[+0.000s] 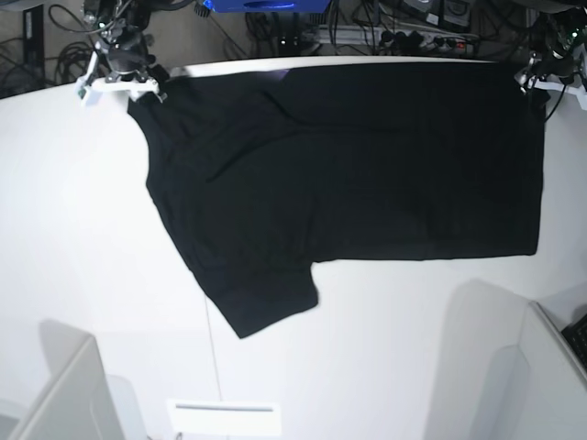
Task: Fold the T-shirt properly
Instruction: 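Drag the held shirt toward the robot with both grippers, then release the shoulder corners with both grippers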
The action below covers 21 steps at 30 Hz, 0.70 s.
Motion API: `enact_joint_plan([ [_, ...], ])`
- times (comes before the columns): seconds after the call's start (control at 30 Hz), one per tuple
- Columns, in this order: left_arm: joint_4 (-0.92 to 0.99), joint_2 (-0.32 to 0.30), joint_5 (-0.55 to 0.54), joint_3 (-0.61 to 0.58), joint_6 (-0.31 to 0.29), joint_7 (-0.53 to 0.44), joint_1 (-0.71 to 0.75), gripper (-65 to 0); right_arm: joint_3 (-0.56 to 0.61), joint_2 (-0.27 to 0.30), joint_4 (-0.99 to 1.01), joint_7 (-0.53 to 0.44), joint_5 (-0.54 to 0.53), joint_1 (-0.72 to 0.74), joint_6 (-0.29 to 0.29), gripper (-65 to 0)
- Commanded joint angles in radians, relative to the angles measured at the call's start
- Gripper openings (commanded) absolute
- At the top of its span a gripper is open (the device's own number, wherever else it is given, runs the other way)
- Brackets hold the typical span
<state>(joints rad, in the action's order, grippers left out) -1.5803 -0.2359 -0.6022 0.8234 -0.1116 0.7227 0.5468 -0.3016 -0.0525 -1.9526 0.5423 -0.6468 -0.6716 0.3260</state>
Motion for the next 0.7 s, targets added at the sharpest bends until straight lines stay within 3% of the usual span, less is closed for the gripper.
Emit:
enact_joint_plan([
  [0.0,-0.025,-0.016,0.000,0.007,-0.004,-0.015,0.005,-2.5,-0.006,0.004,-0.032,-0.020,0.000,-0.006,-0.005,-36.3],
  [0.03,-0.041,-0.015,0.000,0.014,-0.004,-0.015,0.005,0.0,-0.008,0.004,-0.043,-0.020,0.000,-0.007,-0.003,-36.3],
  [0.23,-0.197,-0.012,-0.003,0.081,-0.004,-0.004,0.011,0.0,-0.078,0.003,-0.052,-0.051,0.000,-0.007,-0.003,-36.5],
  [0.37,-0.269,-0.016,-0.075,0.188,-0.006,0.099,-0.015,0.0,-0.090,0.030,-0.052,-0.112,0.002,0.022,-0.008,-36.2],
  [0.47,-0.251,-0.024,-0.187,0.215,-0.006,0.125,-0.044,-0.5,-0.037,0.099,-0.043,-0.109,0.005,0.097,-0.110,-36.5],
  [0.5,-0.248,-0.029,-0.200,0.207,-0.006,0.125,-0.055,-3.5,-0.020,0.115,-0.043,-0.109,0.006,0.123,-0.144,-36.5],
  [0.57,-0.249,-0.035,-0.201,0.184,-0.006,0.125,-0.078,-13.5,0.012,0.142,-0.041,-0.109,0.008,0.184,-0.153,-36.5],
  [0.67,-0.251,-0.032,-0.201,0.164,-0.006,0.125,-0.090,-34.9,0.049,0.178,-0.011,-0.067,0.008,0.283,-0.155,-36.5],
])
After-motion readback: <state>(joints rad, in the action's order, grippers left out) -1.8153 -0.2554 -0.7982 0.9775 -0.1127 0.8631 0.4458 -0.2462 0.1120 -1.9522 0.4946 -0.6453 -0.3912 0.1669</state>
